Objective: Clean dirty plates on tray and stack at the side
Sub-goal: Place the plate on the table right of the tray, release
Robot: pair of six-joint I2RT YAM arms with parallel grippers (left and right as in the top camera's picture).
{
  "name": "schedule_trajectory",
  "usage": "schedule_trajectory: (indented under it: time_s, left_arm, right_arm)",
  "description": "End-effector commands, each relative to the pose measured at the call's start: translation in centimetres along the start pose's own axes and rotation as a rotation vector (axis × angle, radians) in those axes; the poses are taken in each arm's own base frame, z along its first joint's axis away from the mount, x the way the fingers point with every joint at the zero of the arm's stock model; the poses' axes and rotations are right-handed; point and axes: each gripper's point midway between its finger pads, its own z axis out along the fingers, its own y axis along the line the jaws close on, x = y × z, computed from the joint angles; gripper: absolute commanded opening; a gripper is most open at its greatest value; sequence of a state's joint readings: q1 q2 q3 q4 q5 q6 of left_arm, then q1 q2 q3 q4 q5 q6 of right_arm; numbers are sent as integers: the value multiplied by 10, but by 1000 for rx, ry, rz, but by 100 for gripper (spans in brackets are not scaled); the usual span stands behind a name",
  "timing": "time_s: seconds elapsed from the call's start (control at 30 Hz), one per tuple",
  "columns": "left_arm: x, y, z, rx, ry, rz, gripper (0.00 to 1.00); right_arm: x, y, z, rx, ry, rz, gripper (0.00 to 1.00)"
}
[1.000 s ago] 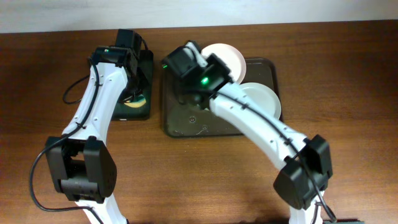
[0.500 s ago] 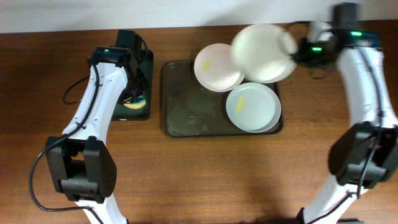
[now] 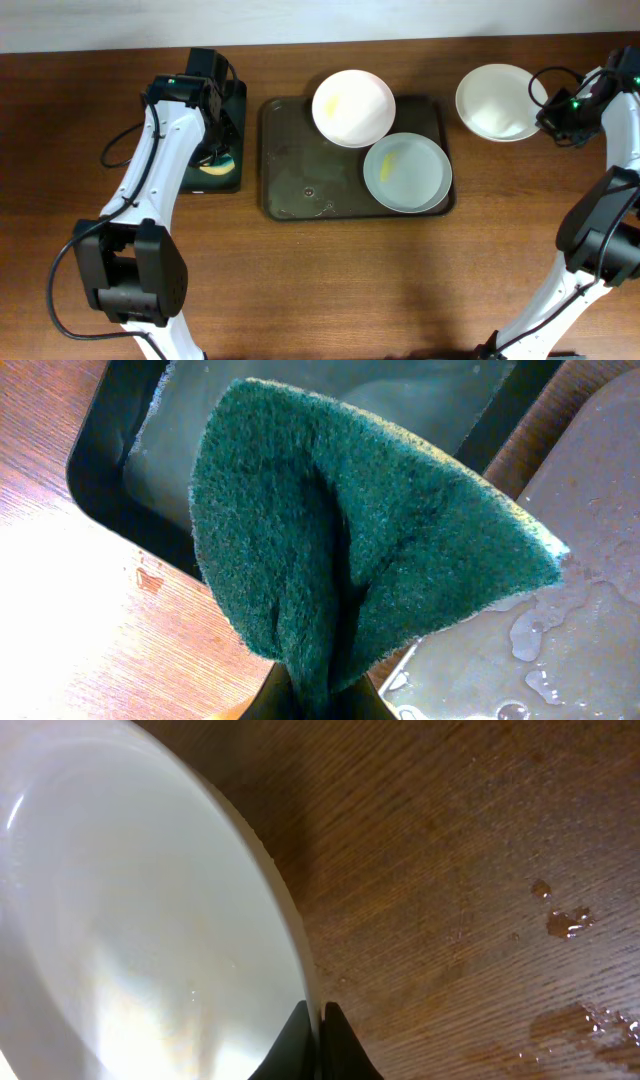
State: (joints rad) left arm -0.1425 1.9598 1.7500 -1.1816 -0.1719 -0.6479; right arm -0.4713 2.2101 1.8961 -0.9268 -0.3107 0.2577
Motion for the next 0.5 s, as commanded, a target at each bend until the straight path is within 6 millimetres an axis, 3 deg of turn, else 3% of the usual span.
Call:
schedule_trajectory:
  time_s: [0.0,0.2,0.27,0.33,0.47]
  left_arm:
    - [-1,1,1,-3,-3,11,0]
    - [-1,1,1,-3,-3,12,0]
    - [-1,1,1,-3,-3,12,0]
    - [-1,1,1,-3,-3,12,0]
    - [-1,1,1,-3,-3,12,0]
  right_arm:
    - [4,1,17,14,24,-5,4]
    - [19,4,50,65,71,-38,7]
    - [21,12,55,62,71,-56,16]
    - [20,14,55,71,65,-66,38]
    - [16,21,44,66,53,-71,42]
